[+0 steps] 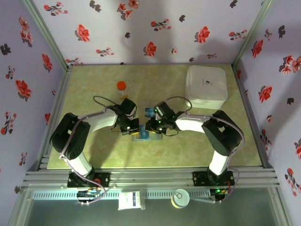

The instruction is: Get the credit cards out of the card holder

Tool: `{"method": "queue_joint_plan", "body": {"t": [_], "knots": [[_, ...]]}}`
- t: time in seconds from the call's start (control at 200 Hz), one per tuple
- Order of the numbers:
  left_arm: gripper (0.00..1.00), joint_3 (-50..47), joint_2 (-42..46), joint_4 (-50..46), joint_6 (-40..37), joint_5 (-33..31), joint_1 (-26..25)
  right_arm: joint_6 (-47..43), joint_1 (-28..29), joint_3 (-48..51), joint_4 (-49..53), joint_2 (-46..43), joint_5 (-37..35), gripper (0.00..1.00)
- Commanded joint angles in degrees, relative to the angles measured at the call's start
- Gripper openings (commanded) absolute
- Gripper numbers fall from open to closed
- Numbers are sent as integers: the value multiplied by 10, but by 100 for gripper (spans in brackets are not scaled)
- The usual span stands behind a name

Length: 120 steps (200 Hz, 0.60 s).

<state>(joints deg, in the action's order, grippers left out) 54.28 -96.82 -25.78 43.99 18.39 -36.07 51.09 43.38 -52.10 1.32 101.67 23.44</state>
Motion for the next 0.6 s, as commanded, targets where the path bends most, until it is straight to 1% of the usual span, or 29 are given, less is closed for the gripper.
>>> {"method": "queue_joint_plan", "body": {"t": [0.0, 0.26, 0.43, 0.595], "knots": [[0, -1, -15, -20, -16, -24, -3, 10, -4, 10, -15, 9, 10, 29], [0, -1, -15, -22, -17, -25, -3, 20, -4, 19, -49, 16, 30, 29], [0, -1, -15, -22, -17, -24, -3, 24, -4, 24, -64, 9, 36, 26], [0, -1, -14, -22, -16, -25, -3, 27, -4, 32, -73, 4, 35, 22]]}}
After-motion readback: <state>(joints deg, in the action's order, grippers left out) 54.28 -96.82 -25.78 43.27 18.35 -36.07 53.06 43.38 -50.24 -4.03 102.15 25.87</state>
